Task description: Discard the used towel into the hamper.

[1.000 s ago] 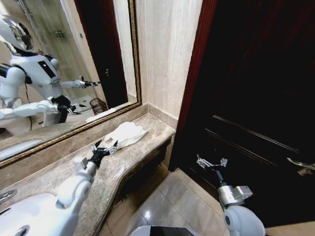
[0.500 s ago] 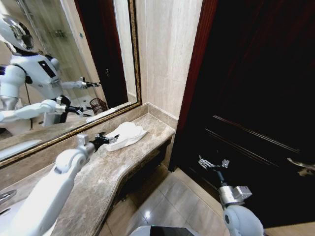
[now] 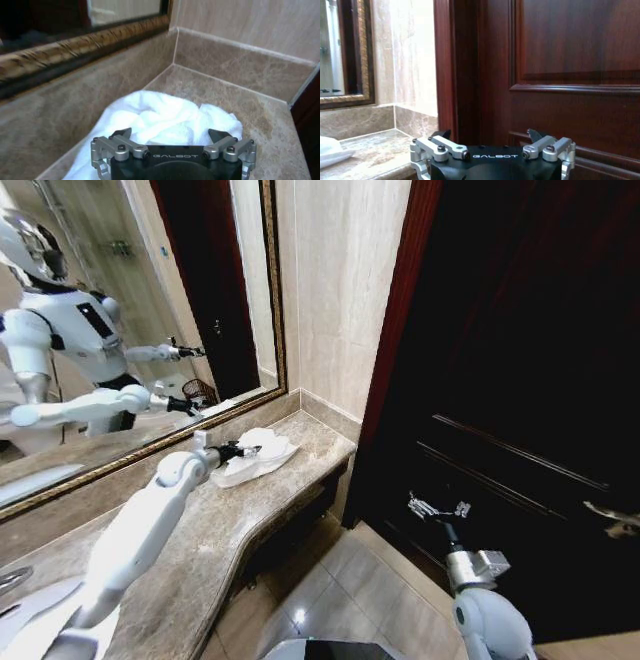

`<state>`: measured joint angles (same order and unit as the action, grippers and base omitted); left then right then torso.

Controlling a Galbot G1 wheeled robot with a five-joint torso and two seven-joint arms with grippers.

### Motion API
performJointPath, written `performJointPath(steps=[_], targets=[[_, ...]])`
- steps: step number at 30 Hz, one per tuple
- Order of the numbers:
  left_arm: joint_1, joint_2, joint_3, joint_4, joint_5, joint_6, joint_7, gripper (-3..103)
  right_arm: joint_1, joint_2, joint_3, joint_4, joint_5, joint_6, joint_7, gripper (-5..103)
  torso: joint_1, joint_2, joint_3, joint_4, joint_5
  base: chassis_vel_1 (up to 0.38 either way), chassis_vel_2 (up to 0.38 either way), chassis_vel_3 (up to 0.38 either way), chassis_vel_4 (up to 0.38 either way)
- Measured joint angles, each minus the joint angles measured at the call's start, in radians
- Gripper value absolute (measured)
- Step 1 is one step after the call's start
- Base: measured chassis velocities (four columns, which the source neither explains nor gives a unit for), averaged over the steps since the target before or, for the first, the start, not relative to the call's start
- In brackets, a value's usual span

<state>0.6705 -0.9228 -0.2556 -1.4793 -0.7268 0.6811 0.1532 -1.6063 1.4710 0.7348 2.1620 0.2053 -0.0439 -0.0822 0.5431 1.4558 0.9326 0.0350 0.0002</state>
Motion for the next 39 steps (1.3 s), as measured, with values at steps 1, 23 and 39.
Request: performJointPath(steps=[1, 23, 39], targets=[[0.000, 0.000, 0.000, 0.000, 0.000, 0.000, 0.000, 100, 0.000, 0.000, 0.000, 0.000, 0.000, 0.000, 0.000, 100, 0.000, 0.000, 0.000, 0.0000, 0.0000, 0.000, 0.000, 0.000, 0.000], [-0.166, -0.033, 0.158, 0.226, 0.218, 0.010, 0.230, 100, 0.028, -0.016, 0.011, -0.035, 0.016, 0.011, 0.026, 100, 0.000, 0.000, 0.000, 0.0002, -0.0001, 0.000, 0.000, 0.000, 0.000], [-0.160, -0.029, 0.172, 0.212, 0.177, -0.016, 0.194, 70, 0.042, -0.034, 0.042, -0.001, 0.084, -0.030, 0.065, 100, 0.000, 0.000, 0.000, -0.0001, -0.0003, 0.000, 0.000, 0.000, 0.000]])
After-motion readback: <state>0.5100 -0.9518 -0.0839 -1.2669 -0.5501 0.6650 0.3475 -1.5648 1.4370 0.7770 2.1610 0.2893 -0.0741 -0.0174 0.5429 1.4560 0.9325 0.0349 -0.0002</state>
